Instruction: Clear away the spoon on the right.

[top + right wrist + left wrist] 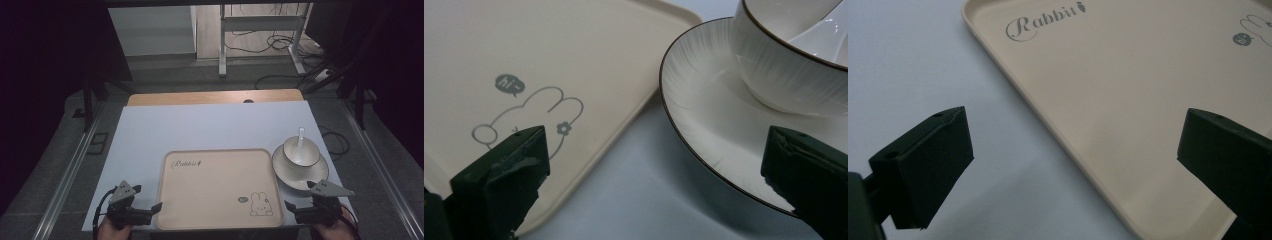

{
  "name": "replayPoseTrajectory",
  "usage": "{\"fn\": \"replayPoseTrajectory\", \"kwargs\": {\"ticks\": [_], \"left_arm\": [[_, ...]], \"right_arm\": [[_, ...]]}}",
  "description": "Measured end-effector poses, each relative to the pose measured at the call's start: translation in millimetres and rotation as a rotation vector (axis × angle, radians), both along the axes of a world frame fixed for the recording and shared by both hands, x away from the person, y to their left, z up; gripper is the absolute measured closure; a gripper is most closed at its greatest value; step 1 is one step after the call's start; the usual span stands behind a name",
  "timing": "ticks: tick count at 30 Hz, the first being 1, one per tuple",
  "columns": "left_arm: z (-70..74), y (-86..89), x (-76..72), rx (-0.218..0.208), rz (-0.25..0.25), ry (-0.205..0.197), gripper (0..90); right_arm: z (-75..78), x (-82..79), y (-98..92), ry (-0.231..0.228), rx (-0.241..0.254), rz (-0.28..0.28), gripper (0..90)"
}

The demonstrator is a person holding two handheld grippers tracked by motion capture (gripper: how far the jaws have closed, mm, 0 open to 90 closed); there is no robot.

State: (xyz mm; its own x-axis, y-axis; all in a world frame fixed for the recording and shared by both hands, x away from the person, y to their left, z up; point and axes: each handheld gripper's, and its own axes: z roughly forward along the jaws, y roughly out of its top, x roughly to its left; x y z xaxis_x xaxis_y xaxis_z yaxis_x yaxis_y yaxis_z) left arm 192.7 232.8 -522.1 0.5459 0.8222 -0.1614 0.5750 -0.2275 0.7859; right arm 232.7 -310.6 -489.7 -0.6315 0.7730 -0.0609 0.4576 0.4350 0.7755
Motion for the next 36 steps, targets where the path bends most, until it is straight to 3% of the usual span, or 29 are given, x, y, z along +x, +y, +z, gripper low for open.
{"fn": "replayPoseTrajectory", "kwargs": {"ticks": [2,3,7,29,36], "left_arm": [[0.0,0.0,-0.1,0.000,0.000,-0.001,1.0],[0.1,-0.1,-0.2,0.001,-0.002,0.000,1.0],[0.0,-0.5,-0.1,0.006,-0.004,0.001,1.0],[0.1,0.3,-0.4,-0.002,-0.001,-0.004,1.0],[0.2,0.4,-0.7,-0.001,0.000,-0.007,1.0]], "right_arm": [[-0.3,-0.8,1.6,-0.004,-0.018,0.000,0.0],[-1.5,-1.1,3.9,0.010,-0.057,-0.002,0.0],[-2.0,-0.1,4.9,0.023,-0.064,-0.002,0.0],[0.3,2.7,-2.5,0.031,0.005,-0.016,0.9],[6.8,4.9,-2.4,0.022,-0.004,-0.010,1.6]]}}
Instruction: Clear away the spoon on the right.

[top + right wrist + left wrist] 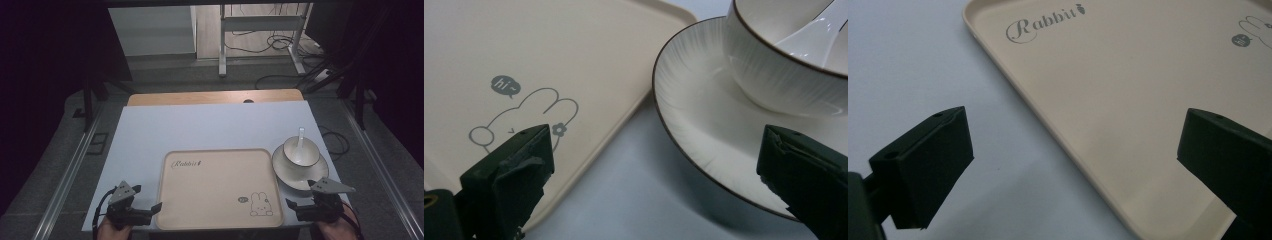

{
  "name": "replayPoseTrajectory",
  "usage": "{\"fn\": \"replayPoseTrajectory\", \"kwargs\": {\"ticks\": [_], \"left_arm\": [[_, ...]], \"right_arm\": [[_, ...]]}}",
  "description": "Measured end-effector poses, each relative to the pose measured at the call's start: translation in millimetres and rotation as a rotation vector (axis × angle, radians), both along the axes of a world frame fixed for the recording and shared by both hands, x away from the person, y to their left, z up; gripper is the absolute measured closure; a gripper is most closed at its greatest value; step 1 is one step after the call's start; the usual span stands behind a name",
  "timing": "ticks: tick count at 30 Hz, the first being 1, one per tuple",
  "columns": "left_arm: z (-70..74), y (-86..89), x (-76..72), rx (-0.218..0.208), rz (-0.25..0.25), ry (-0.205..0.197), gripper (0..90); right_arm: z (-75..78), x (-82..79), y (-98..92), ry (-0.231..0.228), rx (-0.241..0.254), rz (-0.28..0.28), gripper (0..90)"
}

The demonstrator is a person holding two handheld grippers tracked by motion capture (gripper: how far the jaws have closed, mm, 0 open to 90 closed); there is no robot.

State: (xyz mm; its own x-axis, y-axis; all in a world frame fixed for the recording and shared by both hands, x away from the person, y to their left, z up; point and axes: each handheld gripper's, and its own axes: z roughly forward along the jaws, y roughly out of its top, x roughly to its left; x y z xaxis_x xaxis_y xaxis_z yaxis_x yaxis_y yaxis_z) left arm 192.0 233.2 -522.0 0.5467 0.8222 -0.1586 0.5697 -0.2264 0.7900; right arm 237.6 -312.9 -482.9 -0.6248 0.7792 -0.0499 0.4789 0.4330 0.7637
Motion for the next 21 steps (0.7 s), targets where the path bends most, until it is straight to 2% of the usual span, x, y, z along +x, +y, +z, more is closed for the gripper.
{"fn": "replayPoseTrajectory", "kwargs": {"ticks": [5,10,18,21], "left_arm": [[0.0,0.4,-0.1,-0.005,0.003,0.000,1.0],[-0.1,0.8,0.0,-0.008,0.006,0.001,1.0],[-0.2,1.6,-0.1,-0.016,0.009,0.001,1.0],[-0.3,1.7,0.0,-0.018,0.012,0.001,1.0]], "right_arm": [[6.6,5.6,-2.8,-0.025,0.003,-0.013,1.8],[9.1,10.7,-4.4,-0.022,-0.001,-0.015,3.1],[13.6,19.6,-4.0,-0.019,0.014,-0.015,3.0],[16.3,23.5,-3.8,-0.005,0.034,-0.020,2.9]]}}
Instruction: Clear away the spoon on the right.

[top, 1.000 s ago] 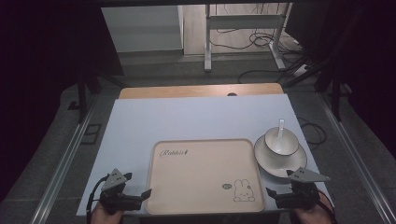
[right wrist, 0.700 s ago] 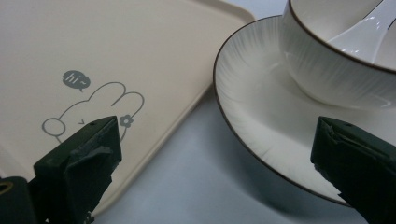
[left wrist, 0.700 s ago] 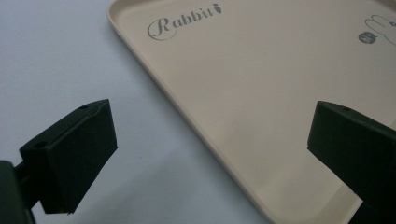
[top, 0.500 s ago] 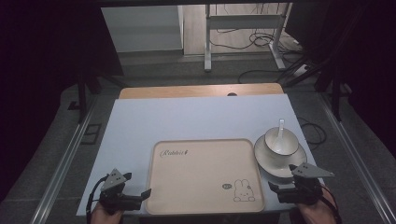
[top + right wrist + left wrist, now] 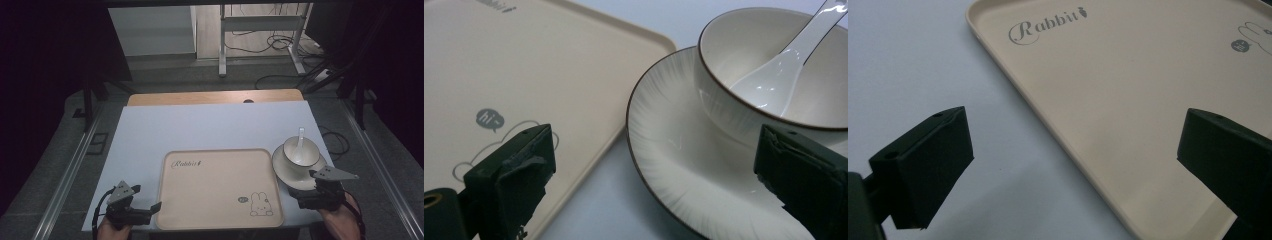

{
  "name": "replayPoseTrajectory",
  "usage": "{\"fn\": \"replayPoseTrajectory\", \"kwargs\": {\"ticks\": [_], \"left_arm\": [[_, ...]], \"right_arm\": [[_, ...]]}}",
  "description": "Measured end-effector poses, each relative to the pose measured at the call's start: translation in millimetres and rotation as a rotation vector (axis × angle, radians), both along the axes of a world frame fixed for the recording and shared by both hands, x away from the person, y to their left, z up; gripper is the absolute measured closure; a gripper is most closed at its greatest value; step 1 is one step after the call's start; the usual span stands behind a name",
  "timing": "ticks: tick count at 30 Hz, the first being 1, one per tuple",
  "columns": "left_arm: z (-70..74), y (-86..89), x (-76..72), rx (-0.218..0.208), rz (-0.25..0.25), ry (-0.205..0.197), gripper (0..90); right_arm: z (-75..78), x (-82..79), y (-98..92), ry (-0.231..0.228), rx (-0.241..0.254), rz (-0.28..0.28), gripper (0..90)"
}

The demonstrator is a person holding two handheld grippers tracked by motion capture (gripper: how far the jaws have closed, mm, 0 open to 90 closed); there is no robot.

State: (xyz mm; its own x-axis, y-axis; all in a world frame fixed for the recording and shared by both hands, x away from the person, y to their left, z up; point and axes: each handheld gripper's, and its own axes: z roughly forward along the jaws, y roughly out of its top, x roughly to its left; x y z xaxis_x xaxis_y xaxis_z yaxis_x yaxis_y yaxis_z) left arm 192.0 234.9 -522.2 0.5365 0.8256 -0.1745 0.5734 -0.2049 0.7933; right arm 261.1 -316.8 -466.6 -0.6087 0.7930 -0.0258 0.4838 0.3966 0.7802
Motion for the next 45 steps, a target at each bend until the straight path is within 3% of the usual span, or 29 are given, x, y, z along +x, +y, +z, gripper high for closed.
{"fn": "replayPoseTrajectory", "kwargs": {"ticks": [7,9,25,33,40,43,45], "left_arm": [[0.0,0.7,0.1,-0.004,0.003,0.003,1.0],[0.0,0.7,0.2,-0.005,0.003,0.003,1.0],[-0.1,0.9,0.4,-0.005,0.004,0.006,1.1],[-0.1,1.0,0.5,-0.004,0.004,0.007,1.1],[-0.1,0.9,0.6,-0.004,0.005,0.007,1.1],[-0.1,1.0,0.6,-0.004,0.006,0.008,1.1],[-0.1,1.0,0.6,-0.005,0.006,0.007,1.2]], "right_arm": [[7.8,12.1,-2.3,0.003,0.012,-0.014,2.8],[10.5,18.2,-2.7,0.024,0.015,-0.018,3.0],[20.6,52.5,-1.6,0.024,0.030,-0.040,3.2],[21.8,71.3,0.5,0.047,0.008,-0.085,0.9],[23.9,85.1,1.1,0.063,0.024,-0.117,0.4],[23.9,92.0,1.8,0.071,0.008,-0.127,4.7],[22.9,98.8,-0.3,0.074,0.001,-0.151,12.7]]}}
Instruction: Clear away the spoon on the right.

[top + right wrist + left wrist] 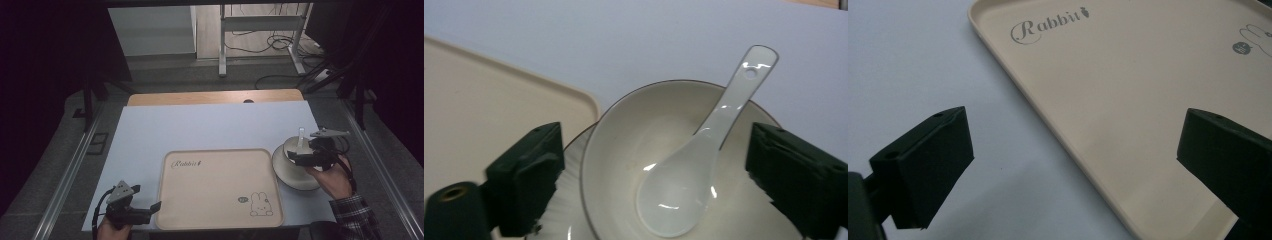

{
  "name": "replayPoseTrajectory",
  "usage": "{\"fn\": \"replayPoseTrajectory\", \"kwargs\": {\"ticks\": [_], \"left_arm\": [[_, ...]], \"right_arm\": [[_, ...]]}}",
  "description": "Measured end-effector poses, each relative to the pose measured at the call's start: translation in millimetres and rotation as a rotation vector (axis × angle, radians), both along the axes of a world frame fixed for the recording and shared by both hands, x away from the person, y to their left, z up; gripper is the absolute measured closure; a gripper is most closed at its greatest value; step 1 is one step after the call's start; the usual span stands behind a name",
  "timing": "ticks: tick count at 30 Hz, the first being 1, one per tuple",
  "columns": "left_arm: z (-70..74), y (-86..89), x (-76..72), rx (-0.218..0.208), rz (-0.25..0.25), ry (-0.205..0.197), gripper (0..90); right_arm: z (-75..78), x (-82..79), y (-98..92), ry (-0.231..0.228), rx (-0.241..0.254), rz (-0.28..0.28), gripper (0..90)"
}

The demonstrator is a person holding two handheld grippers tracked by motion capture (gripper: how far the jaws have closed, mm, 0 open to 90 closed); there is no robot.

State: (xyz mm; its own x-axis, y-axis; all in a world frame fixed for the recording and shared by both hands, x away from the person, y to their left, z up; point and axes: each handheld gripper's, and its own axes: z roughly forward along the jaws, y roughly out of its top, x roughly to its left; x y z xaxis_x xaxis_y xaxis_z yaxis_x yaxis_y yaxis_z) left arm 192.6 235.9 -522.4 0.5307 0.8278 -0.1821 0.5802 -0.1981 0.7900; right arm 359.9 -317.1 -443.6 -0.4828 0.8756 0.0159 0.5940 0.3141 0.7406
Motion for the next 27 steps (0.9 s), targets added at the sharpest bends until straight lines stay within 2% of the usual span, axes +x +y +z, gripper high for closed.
{"fn": "replayPoseTrajectory", "kwargs": {"ticks": [1,3,4,9,11,12,19,27], "left_arm": [[0.0,0.0,0.0,0.000,0.000,0.000,1.2],[0.0,0.0,0.0,-0.001,0.000,0.000,1.2],[0.0,0.0,0.0,-0.001,0.000,0.000,1.2],[0.0,-0.2,0.1,0.003,0.000,0.000,1.3],[0.0,-0.2,0.1,0.002,0.000,0.001,1.3],[0.0,-0.2,0.1,0.003,0.000,0.000,1.3],[0.0,-0.2,0.1,0.003,0.000,0.000,1.4],[0.0,-0.2,0.1,0.004,0.000,0.000,1.4]], "right_arm": [[0.0,0.0,0.0,0.000,0.000,0.000,12.7],[-1.5,5.6,-2.3,0.009,-0.012,-0.019,21.0],[-1.5,5.6,-2.3,0.009,-0.012,-0.019,21.0],[-6.9,16.2,-4.6,0.034,-0.052,-0.043,32.8],[-8.0,18.1,-4.8,0.037,-0.060,-0.049,34.3],[-10.3,21.5,-4.8,0.038,-0.069,-0.058,38.4],[-18.6,32.0,-2.4,0.038,-0.128,-0.102,47.3],[-20.7,38.2,4.0,0.040,-0.119,-0.094,53.7]]}}
